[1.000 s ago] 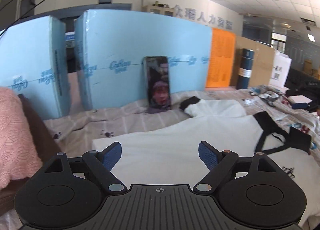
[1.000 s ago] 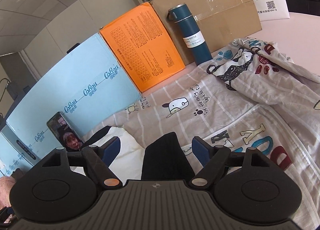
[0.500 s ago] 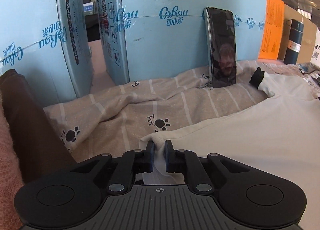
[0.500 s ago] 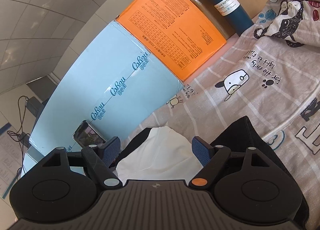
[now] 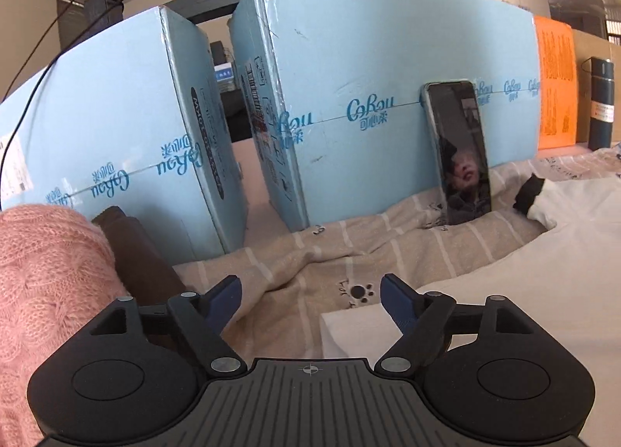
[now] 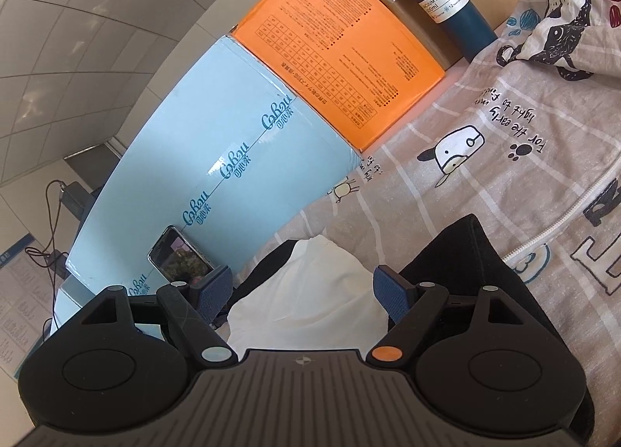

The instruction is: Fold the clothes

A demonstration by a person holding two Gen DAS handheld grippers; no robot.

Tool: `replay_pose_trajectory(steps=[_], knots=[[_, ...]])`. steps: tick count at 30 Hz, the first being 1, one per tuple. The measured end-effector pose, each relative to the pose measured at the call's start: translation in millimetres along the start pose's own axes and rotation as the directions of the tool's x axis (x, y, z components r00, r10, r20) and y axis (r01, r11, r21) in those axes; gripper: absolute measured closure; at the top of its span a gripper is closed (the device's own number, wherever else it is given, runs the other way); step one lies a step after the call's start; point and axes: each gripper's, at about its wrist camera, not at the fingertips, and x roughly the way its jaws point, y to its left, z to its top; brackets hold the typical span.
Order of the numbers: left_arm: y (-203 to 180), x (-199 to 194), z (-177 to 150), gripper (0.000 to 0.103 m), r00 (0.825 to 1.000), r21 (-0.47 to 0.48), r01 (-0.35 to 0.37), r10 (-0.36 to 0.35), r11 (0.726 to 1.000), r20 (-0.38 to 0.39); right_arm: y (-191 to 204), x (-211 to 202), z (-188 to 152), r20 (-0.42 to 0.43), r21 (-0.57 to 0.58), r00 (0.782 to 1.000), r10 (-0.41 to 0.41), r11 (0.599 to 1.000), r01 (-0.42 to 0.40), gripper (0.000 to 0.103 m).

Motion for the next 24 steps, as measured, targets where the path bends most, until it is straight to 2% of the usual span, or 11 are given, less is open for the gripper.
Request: replay_pose_trajectory(steps=[1,3,6,8,13,15,17,24], knots=[[-2.6,-6.2,-3.0,0.02,0.999,-0.008,0.043,-0.043,0.999,-0.01,0.1,0.1,0.0,-0.001,-0.001,1.0,0.001,1.0,-0.001,0.024],[-12.1,-13.8,-12.4,0.014,0.996,0.012,0.085,-0.085,0.996,-0.037,0.4,0.3,-0.1,-0.003,-0.003,1.0,0.003,1.0,-0.003,0.024],[-24.3,-8.2,-29.1,0.014,0.992,0.059,0.071,-0.064,0.996,-0.11,0.7,0.3,0.0,-0.001,-0.005,1.0,0.002,1.0,-0.002,0.024],[-27.0,-1.4,-37.9,0.014,0.988,0.098,0.025,-0.01,0.995,-0.152,0.5,0.4,-0.2,-0.003,-0.004,1.0,0.002,1.0,-0.002,0.024],[-26.0,-5.5,-42.9,0.011,0.985,0.189,-0.079,0.106,0.979,-0.138,1.9,0.3,-1.5,-0.005,-0.015,1.0,0.001,1.0,-0.001,0.024],[-25.3,-10.9,-41.7,0.011,0.984,0.205,-0.094,0.122,0.974,-0.127,2.4,0.6,-1.7,-0.008,-0.018,1.0,0.004,1.0,-0.004,0.024],[-24.2,-17.7,-39.1,0.011,0.986,0.2,-0.104,0.127,0.974,-0.107,3.2,0.6,-2.1,-0.01,-0.023,1.0,0.007,1.0,-0.008,0.024],[-22.1,-50.6,-33.9,0.011,0.996,0.127,-0.071,0.077,0.989,-0.049,10.5,-5.6,-3.1,0.005,-0.051,0.998,0.056,0.997,-0.056,0.024]])
